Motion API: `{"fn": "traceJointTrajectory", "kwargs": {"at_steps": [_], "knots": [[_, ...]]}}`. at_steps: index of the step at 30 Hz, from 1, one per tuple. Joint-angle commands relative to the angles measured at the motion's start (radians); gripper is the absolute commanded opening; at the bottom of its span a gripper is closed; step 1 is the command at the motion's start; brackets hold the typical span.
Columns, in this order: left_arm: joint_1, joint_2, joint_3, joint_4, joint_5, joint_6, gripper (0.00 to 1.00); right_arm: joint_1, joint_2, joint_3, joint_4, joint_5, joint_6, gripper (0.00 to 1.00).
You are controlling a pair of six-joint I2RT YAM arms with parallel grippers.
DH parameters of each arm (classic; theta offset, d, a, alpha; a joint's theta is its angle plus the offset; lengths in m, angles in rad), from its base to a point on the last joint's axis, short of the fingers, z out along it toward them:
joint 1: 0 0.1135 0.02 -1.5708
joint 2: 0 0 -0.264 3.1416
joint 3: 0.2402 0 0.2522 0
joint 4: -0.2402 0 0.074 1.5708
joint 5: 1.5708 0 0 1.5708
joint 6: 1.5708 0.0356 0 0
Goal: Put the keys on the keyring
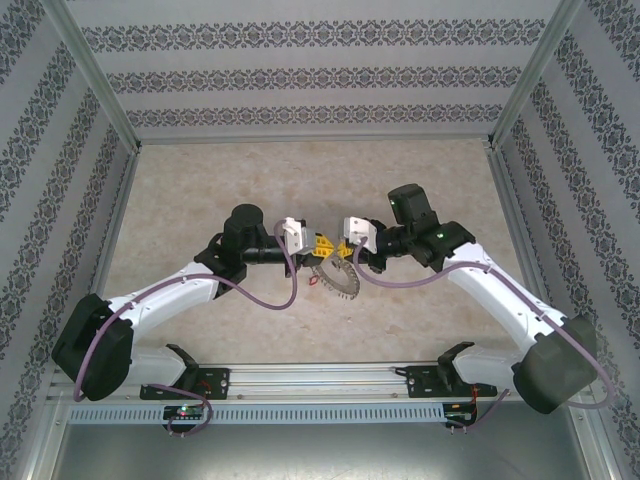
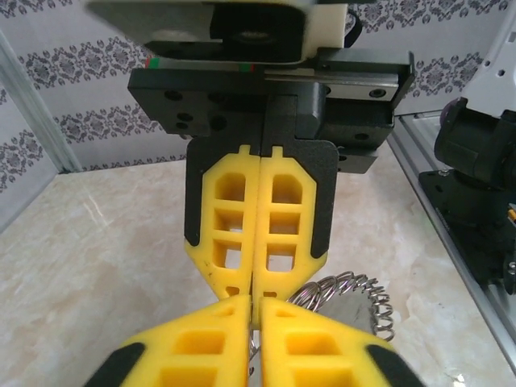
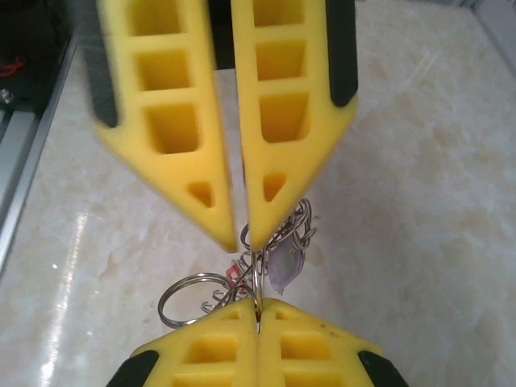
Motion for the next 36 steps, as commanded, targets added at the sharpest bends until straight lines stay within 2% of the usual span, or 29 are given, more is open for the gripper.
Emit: {"fn": "traceJointTrajectory", "kwargs": {"at_steps": [1,6,10,11,13,17,20,27,32,36], "knots": [[0.007,-0.038,0.028,-0.039,-0.043,-0.058,0.17,0.009,0.016,0.089,-0.066,0.073,0.195,0.0],[0.021,-0.104,0.007,-0.043,-0.145,-0.176,0.21,0.019,0.043,0.155,-0.161,0.184,0.453,0.0],[0.026,-0.172,-0.03,-0.036,-0.235,-0.255,0.24,0.031,0.081,0.218,-0.272,0.31,0.717,0.0],[0.026,-0.191,-0.042,-0.03,-0.264,-0.272,0.37,0.033,0.099,0.242,-0.311,0.355,0.788,0.0],[0.027,-0.221,-0.065,-0.027,-0.289,-0.282,0.51,0.036,0.137,0.293,-0.39,0.399,0.892,0.0],[0.026,-0.219,-0.063,-0.078,-0.251,-0.253,0.6,0.053,0.177,0.348,-0.437,0.403,1.141,0.0],[0.016,-0.158,-0.025,-0.131,-0.185,-0.228,0.62,0.054,0.188,0.375,-0.452,0.416,1.302,0.0],[-0.016,-0.01,0.028,-0.089,-0.215,-0.211,0.66,0.062,0.213,0.418,-0.445,0.348,1.48,0.0],[-0.022,0.066,0.076,-0.067,-0.169,-0.227,0.67,0.066,0.216,0.383,-0.401,0.281,1.546,0.0],[-0.023,0.097,0.117,-0.132,-0.133,-0.196,0.69,0.074,0.213,0.367,-0.384,0.272,1.56,0.0]]}}
